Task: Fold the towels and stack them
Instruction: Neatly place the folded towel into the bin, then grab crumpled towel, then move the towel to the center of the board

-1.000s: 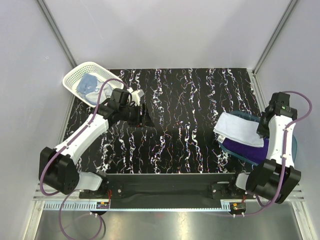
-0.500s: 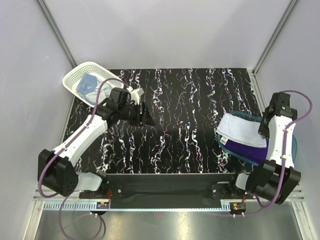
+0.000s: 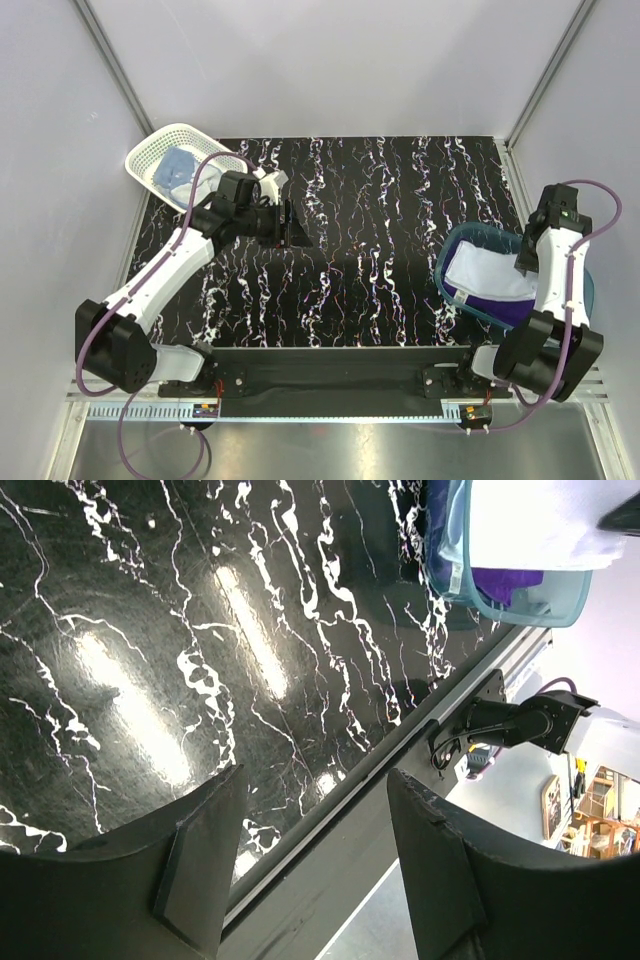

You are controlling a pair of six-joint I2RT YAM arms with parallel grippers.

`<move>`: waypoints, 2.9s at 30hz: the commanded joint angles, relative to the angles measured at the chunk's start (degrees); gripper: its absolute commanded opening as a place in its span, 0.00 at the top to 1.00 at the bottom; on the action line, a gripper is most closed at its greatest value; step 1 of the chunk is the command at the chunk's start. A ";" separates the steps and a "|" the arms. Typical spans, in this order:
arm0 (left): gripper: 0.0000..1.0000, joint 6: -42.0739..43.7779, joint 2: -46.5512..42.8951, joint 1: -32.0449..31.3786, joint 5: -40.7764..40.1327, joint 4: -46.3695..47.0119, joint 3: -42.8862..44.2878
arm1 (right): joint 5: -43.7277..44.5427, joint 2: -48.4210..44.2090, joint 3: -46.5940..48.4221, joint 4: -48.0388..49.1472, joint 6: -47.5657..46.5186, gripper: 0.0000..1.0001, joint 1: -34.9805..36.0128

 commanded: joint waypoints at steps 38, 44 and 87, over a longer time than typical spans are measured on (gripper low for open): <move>0.34 8.80 48.63 32.62 -49.43 -19.72 58.37 | -41.86 1.43 11.72 31.47 30.92 0.00 31.26; 0.32 10.20 60.78 33.15 -52.20 -23.79 65.53 | -42.65 3.28 12.69 32.00 29.52 0.00 31.26; 0.55 1.85 -4.95 2.48 -9.20 9.72 -9.90 | -34.57 5.03 10.67 17.58 26.88 0.00 32.05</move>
